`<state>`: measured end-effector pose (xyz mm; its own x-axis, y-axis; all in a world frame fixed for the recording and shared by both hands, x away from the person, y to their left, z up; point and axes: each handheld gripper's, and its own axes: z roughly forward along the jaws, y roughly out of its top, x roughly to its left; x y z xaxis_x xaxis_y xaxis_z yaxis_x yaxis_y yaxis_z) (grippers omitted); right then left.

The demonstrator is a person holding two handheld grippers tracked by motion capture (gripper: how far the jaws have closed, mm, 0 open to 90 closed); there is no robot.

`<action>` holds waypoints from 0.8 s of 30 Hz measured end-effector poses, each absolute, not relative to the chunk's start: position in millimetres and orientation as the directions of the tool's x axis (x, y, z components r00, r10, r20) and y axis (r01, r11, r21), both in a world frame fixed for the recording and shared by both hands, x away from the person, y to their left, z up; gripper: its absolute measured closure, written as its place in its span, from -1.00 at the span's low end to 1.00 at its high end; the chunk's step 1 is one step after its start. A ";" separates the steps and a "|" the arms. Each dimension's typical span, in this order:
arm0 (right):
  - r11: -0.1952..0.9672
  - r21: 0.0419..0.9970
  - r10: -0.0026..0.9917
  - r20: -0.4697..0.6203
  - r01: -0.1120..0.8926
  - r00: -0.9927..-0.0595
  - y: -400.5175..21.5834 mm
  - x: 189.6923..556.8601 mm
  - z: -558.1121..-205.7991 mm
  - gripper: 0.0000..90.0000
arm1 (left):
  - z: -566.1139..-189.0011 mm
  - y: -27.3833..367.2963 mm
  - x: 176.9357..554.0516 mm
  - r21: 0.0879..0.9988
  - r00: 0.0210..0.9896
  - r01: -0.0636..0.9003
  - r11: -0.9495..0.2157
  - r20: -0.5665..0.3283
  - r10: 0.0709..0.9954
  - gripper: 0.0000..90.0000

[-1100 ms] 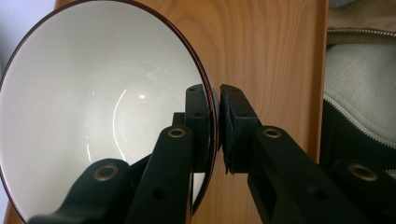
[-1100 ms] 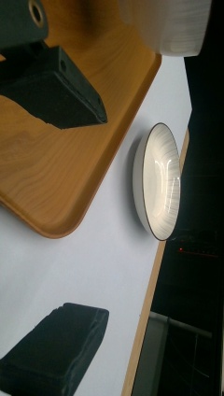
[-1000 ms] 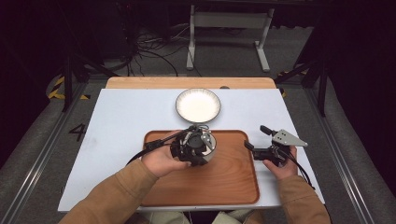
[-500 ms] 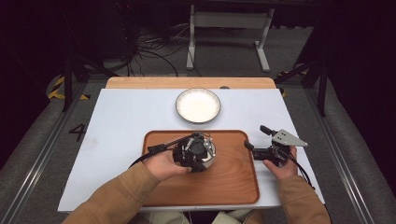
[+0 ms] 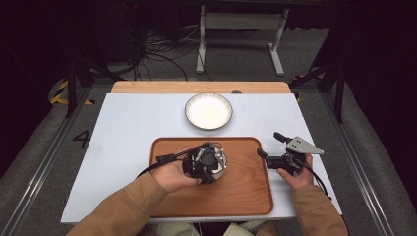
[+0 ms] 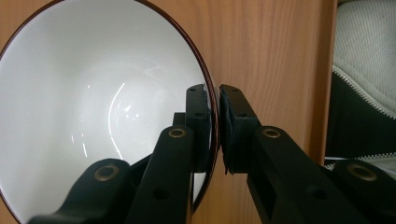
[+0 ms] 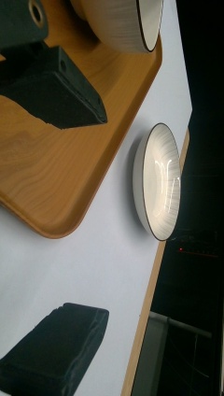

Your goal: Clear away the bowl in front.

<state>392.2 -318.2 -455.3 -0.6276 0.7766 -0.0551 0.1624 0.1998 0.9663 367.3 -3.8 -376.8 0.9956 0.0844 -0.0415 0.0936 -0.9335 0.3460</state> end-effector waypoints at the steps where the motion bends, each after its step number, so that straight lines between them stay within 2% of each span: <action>1: 0.200 0.966 0.777 -0.055 0.162 -0.628 -318.2 392.2 -455.3 -0.84 | -376.8 -3.7 367.2 0.348 0.995 0.097 -0.932 -0.042 0.087 0.84; 7: 0.200 0.966 0.777 -0.055 0.162 -0.627 -318.2 392.2 -455.3 -0.84 | -376.7 -4.3 366.4 0.361 0.992 0.108 -0.926 -0.095 0.078 0.85; 10: 0.199 0.966 0.776 -0.055 0.162 -0.628 -318.2 392.2 -455.4 -0.84 | -378.9 -6.5 364.2 0.362 0.992 0.101 -0.927 -0.112 0.064 0.76; 13: 0.200 0.966 0.776 -0.055 0.162 -0.628 -318.2 392.2 -455.4 -0.84 | -380.2 -7.0 363.1 0.364 0.993 0.097 -0.926 -0.098 0.065 0.74; 20: 0.200 0.966 0.776 -0.056 0.162 -0.628 -318.1 392.2 -455.4 -0.84 | -383.6 -3.5 362.5 0.413 0.989 0.127 -0.902 -0.120 0.085 0.22; 24: 0.200 0.966 0.775 -0.055 0.161 -0.629 -318.1 392.3 -455.4 -0.84 | -382.1 -1.2 360.8 0.437 0.988 0.143 -0.888 -0.119 0.100 0.13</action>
<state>392.3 -318.1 -455.4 -0.6291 0.7753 -0.0553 0.1613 0.1999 0.9665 360.8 -1.2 -382.1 0.9878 0.1004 -0.1193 0.1431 -0.8879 0.4372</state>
